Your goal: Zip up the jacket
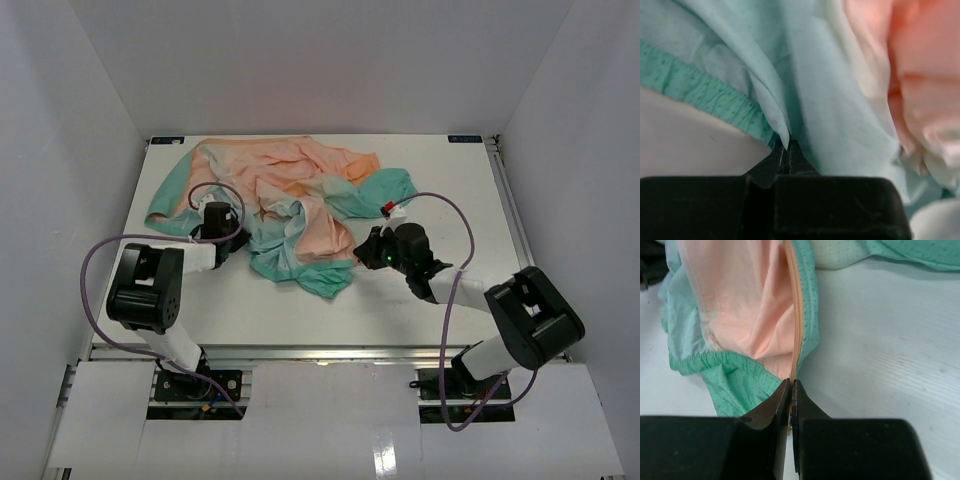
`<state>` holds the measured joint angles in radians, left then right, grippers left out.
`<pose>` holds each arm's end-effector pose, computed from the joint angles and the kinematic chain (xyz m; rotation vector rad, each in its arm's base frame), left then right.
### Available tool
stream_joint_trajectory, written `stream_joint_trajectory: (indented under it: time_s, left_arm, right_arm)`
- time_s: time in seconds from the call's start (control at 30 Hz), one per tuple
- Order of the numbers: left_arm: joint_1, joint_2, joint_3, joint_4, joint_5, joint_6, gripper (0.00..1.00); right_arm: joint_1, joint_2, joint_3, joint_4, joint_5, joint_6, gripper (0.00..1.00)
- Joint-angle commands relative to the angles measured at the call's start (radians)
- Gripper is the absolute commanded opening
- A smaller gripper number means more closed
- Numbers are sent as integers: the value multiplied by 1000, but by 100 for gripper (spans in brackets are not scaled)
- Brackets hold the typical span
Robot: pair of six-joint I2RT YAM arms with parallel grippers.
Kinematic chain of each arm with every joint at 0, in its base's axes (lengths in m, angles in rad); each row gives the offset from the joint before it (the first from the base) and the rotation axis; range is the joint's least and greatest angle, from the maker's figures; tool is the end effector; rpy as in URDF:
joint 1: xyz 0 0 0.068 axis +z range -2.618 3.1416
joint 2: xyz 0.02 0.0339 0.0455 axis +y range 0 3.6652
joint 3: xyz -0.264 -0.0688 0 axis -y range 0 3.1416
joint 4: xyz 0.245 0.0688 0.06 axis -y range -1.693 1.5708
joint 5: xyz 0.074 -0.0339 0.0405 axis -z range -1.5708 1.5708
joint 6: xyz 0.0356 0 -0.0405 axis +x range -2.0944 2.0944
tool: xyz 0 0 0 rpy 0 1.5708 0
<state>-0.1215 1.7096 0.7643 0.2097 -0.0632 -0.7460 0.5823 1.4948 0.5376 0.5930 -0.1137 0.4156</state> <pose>0.3277 -0.0377 0.1380 -0.7478 2.2101 -0.3681 0.2419 0.1641 0.1720 -0.2459 1.9967 0.7632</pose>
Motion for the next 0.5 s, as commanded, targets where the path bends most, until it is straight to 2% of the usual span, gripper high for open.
stream_joint_trajectory:
  time_s: [0.0,0.1,0.2,0.23,0.33,0.4,0.47]
  left_arm:
    - [-136,-154,-111,-41,27,-61,0]
    - [-254,-241,-146,-39,8,-79,0]
    - [-353,-313,-170,-49,-52,-90,0]
    - [-378,-340,-172,-64,-76,-88,6]
    - [-428,-389,-151,-139,-173,-85,57]
    - [-434,-425,-129,-203,-213,-88,71]
    - [-434,-448,-116,-235,-243,-66,76]
  right_arm:
    - [-53,-157,-38,-75,91,-23,8]
    - [-81,-253,-39,-185,135,-16,8]
    - [-91,-287,10,-289,242,-47,8]
    - [-94,-288,27,-332,271,-56,8]
    - [-101,-300,39,-377,288,-63,8]
    - [-99,-314,25,-368,244,-58,8]
    - [-100,-331,25,-376,217,-57,8]
